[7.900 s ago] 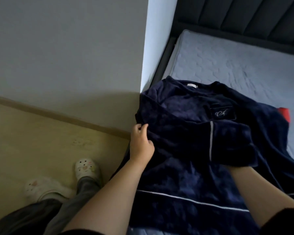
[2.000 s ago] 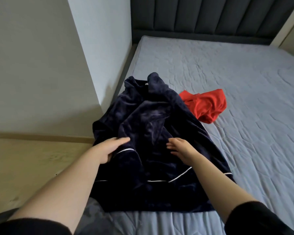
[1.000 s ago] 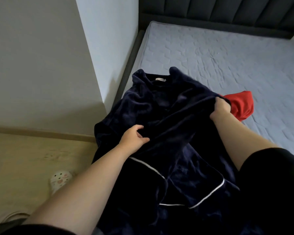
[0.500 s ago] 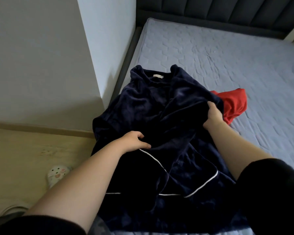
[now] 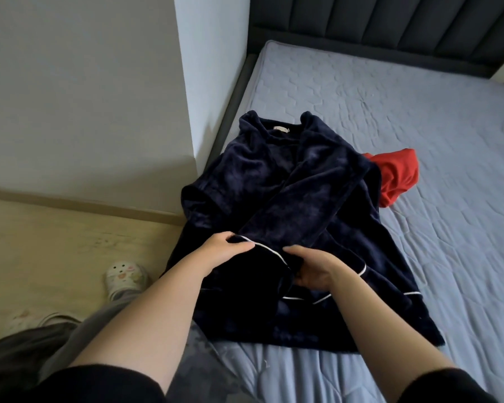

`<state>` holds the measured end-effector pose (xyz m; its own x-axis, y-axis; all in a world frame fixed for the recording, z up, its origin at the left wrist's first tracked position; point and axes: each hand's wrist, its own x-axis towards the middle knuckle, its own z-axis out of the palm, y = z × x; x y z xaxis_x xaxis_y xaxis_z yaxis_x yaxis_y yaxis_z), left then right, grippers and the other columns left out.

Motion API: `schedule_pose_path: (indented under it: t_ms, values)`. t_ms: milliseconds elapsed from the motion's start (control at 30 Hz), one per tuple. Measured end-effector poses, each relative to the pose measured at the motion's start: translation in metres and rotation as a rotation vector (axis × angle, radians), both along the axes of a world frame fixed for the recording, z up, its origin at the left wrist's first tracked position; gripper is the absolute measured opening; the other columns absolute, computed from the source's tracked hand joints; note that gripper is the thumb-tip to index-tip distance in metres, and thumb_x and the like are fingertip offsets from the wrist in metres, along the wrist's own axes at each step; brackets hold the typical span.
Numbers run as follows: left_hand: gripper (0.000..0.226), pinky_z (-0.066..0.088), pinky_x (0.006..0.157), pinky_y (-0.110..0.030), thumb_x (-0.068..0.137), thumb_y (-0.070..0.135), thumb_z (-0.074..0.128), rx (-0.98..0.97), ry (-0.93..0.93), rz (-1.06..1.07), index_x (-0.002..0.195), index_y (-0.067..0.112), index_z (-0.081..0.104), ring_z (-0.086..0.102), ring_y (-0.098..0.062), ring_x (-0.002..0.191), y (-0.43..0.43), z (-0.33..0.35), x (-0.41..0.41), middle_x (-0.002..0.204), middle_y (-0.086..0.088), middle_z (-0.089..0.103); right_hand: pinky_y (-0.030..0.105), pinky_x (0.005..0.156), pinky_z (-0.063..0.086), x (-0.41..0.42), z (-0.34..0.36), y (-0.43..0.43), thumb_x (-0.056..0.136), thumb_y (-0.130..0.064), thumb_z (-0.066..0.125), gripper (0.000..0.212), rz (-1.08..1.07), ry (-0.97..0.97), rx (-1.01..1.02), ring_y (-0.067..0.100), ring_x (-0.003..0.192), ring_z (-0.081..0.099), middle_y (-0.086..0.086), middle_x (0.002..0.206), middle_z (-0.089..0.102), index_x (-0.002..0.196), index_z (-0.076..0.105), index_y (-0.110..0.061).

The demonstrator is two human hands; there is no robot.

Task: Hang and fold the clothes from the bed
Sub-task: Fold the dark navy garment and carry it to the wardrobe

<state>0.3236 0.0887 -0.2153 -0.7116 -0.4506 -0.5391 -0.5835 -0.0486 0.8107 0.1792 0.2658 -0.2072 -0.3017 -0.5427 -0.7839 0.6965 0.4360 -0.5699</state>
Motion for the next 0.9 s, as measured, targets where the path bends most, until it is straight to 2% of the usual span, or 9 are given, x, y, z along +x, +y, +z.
schedule_pose_path:
  t_ms: [100, 233, 300, 400, 533, 633, 733, 833, 900]
  values:
    - [0.034, 0.049, 0.088, -0.028, 0.075, 0.026, 0.079, 0.024, -0.043, -0.108, 0.107, 0.027, 0.066, 0.064, -0.016, 0.099, 0.000, 0.003, 0.018, 0.104, 0.003, 0.069, 0.033, 0.065, 0.055, 0.013, 0.006, -0.002, 0.093, -0.009, 0.054, 0.015, -0.057, 0.041, -0.038, 0.021, 0.078, 0.066, 0.009, 0.087, 0.071, 0.104, 0.065, -0.005]
    - [0.044, 0.053, 0.074, -0.030, 0.077, 0.000, 0.069, 0.213, 0.204, 0.135, 0.109, 0.030, 0.065, 0.068, -0.020, 0.093, -0.010, 0.018, 0.031, 0.098, -0.001, 0.072, 0.042, 0.077, 0.053, 0.027, 0.004, -0.010, 0.093, 0.001, 0.048, 0.025, -0.374, -0.026, -0.309, 0.029, 0.092, 0.065, 0.017, 0.106, 0.067, 0.115, 0.060, 0.000]
    - [0.050, 0.054, 0.076, -0.033, 0.075, -0.004, 0.064, 0.236, 0.200, 0.170, 0.112, 0.030, 0.065, 0.067, -0.022, 0.092, -0.014, 0.019, 0.041, 0.099, -0.002, 0.071, 0.043, 0.078, 0.051, 0.036, -0.001, -0.011, 0.093, 0.006, 0.044, 0.030, -0.311, -0.028, -0.216, 0.029, 0.091, 0.063, 0.018, 0.108, 0.065, 0.120, 0.057, 0.002]
    - [0.047, 0.051, 0.078, -0.028, 0.074, 0.013, 0.068, -0.153, -0.088, -0.134, 0.119, 0.027, 0.060, 0.062, -0.016, 0.093, -0.008, 0.010, 0.049, 0.104, 0.002, 0.066, 0.045, 0.077, 0.052, 0.043, -0.008, -0.009, 0.091, 0.011, 0.045, 0.037, -0.217, 0.096, -0.033, 0.032, 0.092, 0.061, 0.022, 0.118, 0.061, 0.128, 0.051, 0.006]
    - [0.033, 0.045, 0.070, -0.020, 0.078, 0.050, 0.069, -0.029, -0.019, -0.003, 0.107, 0.038, 0.059, 0.059, -0.002, 0.088, -0.005, 0.017, 0.051, 0.105, 0.016, 0.061, 0.046, 0.075, 0.052, 0.046, -0.015, -0.008, 0.095, 0.006, 0.045, 0.034, -0.263, 0.136, -0.039, 0.032, 0.098, 0.061, 0.020, 0.124, 0.059, 0.128, 0.050, 0.000]
    - [0.083, 0.044, 0.094, -0.028, 0.069, 0.047, 0.079, -0.067, -0.062, -0.192, 0.140, 0.034, 0.038, 0.052, -0.010, 0.115, -0.008, 0.019, 0.053, 0.132, 0.010, 0.051, 0.047, 0.080, 0.051, 0.049, -0.017, -0.007, 0.098, -0.002, 0.045, 0.028, -0.304, 0.175, -0.054, 0.031, 0.097, 0.061, 0.018, 0.121, 0.060, 0.126, 0.051, -0.002]
    - [0.123, 0.036, 0.103, -0.030, 0.067, 0.022, 0.083, -0.215, -0.148, -0.437, 0.147, 0.047, -0.007, 0.034, -0.022, 0.136, 0.002, 0.023, 0.057, 0.158, 0.001, 0.015, 0.032, 0.087, 0.046, 0.058, -0.017, -0.008, 0.092, -0.019, 0.061, 0.046, -0.193, 0.764, 0.239, 0.029, 0.109, 0.058, 0.014, 0.124, 0.059, 0.132, 0.044, -0.003]
    - [0.127, 0.051, 0.069, -0.025, 0.072, -0.003, 0.069, -0.337, -0.217, -0.556, 0.141, 0.052, -0.022, 0.061, -0.021, 0.096, 0.010, 0.026, 0.060, 0.158, 0.009, -0.003, 0.026, 0.089, 0.040, 0.081, -0.010, -0.004, 0.085, -0.020, 0.069, 0.063, -0.174, 1.259, 0.230, 0.023, 0.121, 0.046, 0.008, 0.136, 0.045, 0.137, 0.035, -0.010]
    - [0.117, 0.047, 0.054, -0.023, 0.076, -0.009, 0.057, -0.451, -0.225, -0.562, 0.142, 0.051, -0.019, 0.060, -0.020, 0.074, 0.014, 0.022, 0.061, 0.155, 0.014, -0.002, 0.033, 0.097, 0.040, 0.091, -0.009, 0.002, 0.079, -0.018, 0.074, 0.055, -0.076, 1.584, 0.136, 0.027, 0.118, 0.044, 0.012, 0.127, 0.047, 0.125, 0.048, -0.006]
